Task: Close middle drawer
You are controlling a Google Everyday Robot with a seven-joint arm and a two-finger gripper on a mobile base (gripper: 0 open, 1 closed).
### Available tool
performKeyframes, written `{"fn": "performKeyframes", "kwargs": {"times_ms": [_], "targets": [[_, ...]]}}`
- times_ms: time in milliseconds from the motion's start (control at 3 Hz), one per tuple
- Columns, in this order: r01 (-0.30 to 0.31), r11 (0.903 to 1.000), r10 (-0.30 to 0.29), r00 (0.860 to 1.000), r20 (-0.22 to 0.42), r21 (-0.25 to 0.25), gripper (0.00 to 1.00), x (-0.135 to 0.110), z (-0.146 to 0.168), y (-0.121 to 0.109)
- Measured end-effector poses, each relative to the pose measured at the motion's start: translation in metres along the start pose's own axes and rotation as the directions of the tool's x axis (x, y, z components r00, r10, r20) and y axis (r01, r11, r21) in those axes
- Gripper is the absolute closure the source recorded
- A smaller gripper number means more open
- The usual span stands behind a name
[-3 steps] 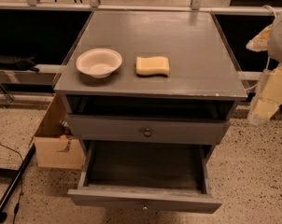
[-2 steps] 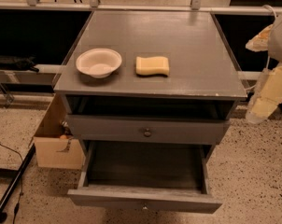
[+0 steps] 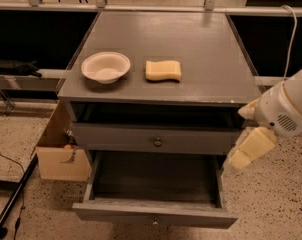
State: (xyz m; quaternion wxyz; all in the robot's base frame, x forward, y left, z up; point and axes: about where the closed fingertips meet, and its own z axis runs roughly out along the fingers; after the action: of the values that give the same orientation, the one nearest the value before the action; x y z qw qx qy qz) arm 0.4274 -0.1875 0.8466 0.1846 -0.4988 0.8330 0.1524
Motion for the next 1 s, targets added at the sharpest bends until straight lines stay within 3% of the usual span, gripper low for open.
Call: {"fn": "performKeyframes", "kwargs": {"times_ms": [333,667,1000], "targets": [[-0.088,0.9930,0.095,0.991,0.097,-0.079,0.00,0.010,0.039,0.021],[-0.088,0.9930,0.095,0.991,0.097,-0.079,0.00,0.010,0.039,0.021],[-0.150,0.9863,0.158,0.980,0.125,-0.070,0.00,0.020,0.048,0.031]]}}
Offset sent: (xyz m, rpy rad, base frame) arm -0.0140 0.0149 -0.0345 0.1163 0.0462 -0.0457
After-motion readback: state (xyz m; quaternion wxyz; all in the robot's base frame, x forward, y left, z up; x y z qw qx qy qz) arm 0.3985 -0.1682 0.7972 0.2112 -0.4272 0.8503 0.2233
